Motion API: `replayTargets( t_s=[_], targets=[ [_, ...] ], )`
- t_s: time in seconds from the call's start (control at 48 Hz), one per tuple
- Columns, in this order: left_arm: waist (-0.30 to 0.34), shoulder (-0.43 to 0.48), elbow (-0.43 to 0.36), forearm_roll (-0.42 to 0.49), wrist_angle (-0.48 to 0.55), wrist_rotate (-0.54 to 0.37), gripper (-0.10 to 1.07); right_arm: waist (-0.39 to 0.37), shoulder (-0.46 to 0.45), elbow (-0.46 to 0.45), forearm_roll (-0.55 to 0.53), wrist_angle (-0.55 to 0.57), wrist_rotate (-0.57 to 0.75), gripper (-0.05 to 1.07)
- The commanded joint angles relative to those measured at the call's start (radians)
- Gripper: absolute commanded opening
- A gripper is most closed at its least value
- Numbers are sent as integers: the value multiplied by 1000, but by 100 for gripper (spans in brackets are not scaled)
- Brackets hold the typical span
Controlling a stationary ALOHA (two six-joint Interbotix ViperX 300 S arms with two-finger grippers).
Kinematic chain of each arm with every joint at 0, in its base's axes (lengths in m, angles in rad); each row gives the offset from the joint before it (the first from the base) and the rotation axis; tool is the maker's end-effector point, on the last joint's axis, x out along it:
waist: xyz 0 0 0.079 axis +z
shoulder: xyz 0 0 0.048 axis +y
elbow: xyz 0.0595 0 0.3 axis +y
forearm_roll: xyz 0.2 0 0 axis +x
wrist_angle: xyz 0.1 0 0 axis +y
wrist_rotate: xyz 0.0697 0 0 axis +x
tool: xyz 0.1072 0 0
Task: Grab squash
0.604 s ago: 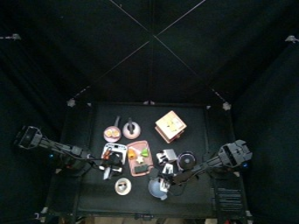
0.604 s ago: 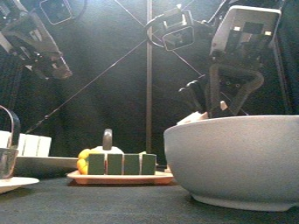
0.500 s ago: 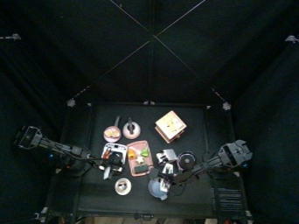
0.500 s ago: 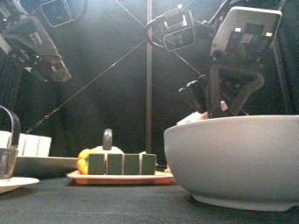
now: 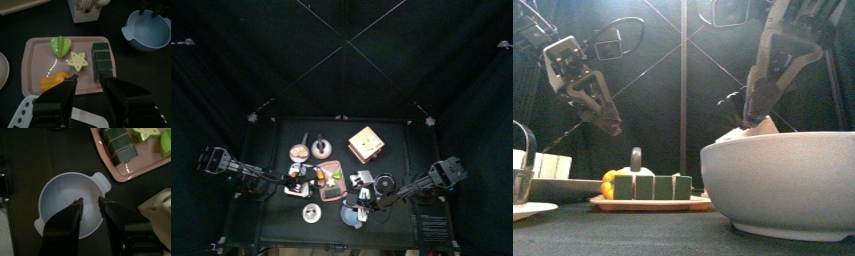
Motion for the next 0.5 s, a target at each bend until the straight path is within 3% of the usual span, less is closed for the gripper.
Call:
replayTargets(
  t_s=[0.0,0.271,0.479],
  targets=[
    [0,14,-35,14,34,0,80,23,-64,18,-29,-71,-8,72],
    [18,60,-35,11,112,-2,93,20,-161,107,-109,-316,-9,72],
    [52,89,-29,32,109,3,103,-23,-218,192,-175,-413,-12,72]
  ],
)
